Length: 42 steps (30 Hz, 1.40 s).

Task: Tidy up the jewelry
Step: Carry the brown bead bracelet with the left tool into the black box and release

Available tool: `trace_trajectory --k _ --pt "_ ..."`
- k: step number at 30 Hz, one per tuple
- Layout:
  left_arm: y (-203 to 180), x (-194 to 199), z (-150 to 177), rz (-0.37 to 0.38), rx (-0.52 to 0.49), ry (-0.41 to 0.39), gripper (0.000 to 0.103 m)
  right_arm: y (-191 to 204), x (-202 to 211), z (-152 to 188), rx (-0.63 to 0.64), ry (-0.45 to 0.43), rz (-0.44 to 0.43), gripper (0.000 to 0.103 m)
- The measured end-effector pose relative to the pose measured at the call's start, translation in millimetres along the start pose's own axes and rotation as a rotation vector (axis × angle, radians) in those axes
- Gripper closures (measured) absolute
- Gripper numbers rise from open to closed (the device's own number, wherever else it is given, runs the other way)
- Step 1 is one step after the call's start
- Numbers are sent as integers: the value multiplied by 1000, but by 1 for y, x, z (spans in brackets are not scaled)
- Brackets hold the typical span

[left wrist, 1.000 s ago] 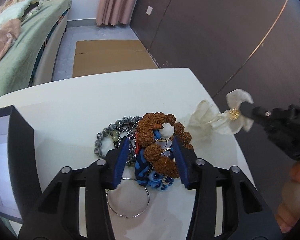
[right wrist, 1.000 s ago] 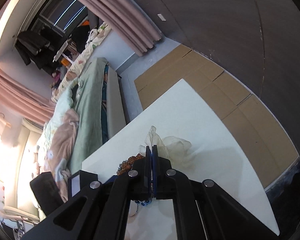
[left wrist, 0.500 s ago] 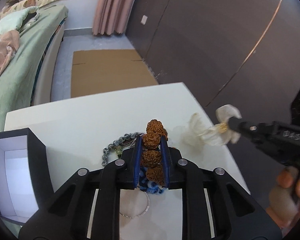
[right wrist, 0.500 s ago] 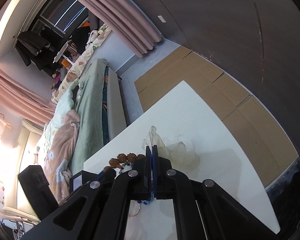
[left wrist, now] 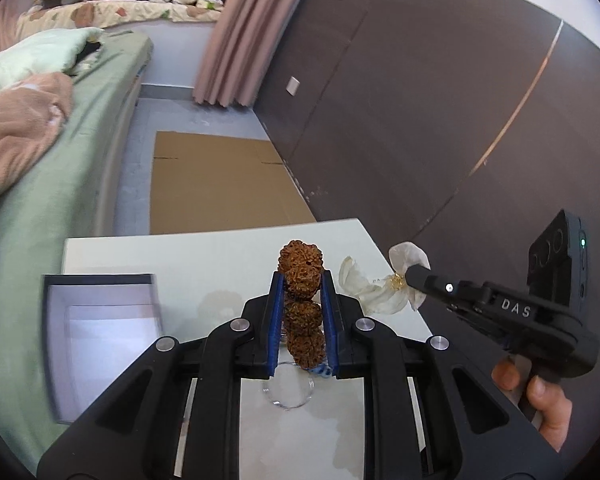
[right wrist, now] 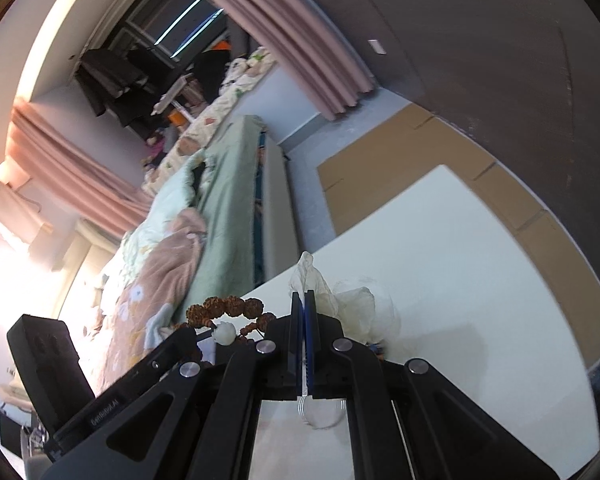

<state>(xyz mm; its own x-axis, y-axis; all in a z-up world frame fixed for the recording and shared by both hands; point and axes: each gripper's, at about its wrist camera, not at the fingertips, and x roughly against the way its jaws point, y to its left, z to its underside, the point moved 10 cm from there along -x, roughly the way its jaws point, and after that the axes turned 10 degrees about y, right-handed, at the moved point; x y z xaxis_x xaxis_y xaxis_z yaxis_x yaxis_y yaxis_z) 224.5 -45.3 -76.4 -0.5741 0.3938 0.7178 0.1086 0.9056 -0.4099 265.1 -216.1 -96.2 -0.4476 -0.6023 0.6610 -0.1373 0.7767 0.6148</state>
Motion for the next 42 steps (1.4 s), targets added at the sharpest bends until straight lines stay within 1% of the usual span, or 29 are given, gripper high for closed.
trace_trajectory --k 7,11,17,20,23,24,25,27,28,29,30,31,34,38,40,41,42 --pt "38 29 -2 -21 52 -32 85 40 -9 9 78 1 -43 102" --pt "59 42 -1 -35 80 -49 85 58 -14 17 122 28 -40 102" --pt "88 64 -4 -48 125 -73 85 115 -26 29 249 78 -51 102" --pt "101 76 -6 -56 149 -97 85 143 -39 36 296 117 -57 102" --pt "114 88 -6 -86 161 -128 85 168 -53 44 332 153 -80 101" --pt "119 91 -6 -87 169 -131 85 173 -60 48 337 173 -94 101" --pt "123 93 -5 -88 177 -133 85 175 -65 51 337 190 -102 98" --pt "128 95 -4 -94 186 -132 85 175 -85 63 316 256 -115 96" --pt "131 96 -2 -96 189 -129 85 169 -92 67 301 278 -122 89" --pt "132 95 -1 -97 190 -125 85 164 -95 69 288 281 -121 61" --pt "131 93 0 -96 189 -119 85 156 -97 68 269 271 -108 43" --pt "131 92 0 -94 188 -112 85 145 -92 64 248 234 -87 30" --pt "128 85 2 -67 192 -90 85 127 -78 52 222 195 -78 30" --pt "118 73 3 -16 189 -68 85 94 -60 36 153 147 -27 30" --pt "117 66 6 -40 196 -48 83 76 -51 32 111 138 -11 30" --pt "121 63 8 -86 209 -44 71 73 -48 30 100 136 -8 30" --pt "123 62 9 -107 213 -46 49 66 -43 28 86 131 -3 30"
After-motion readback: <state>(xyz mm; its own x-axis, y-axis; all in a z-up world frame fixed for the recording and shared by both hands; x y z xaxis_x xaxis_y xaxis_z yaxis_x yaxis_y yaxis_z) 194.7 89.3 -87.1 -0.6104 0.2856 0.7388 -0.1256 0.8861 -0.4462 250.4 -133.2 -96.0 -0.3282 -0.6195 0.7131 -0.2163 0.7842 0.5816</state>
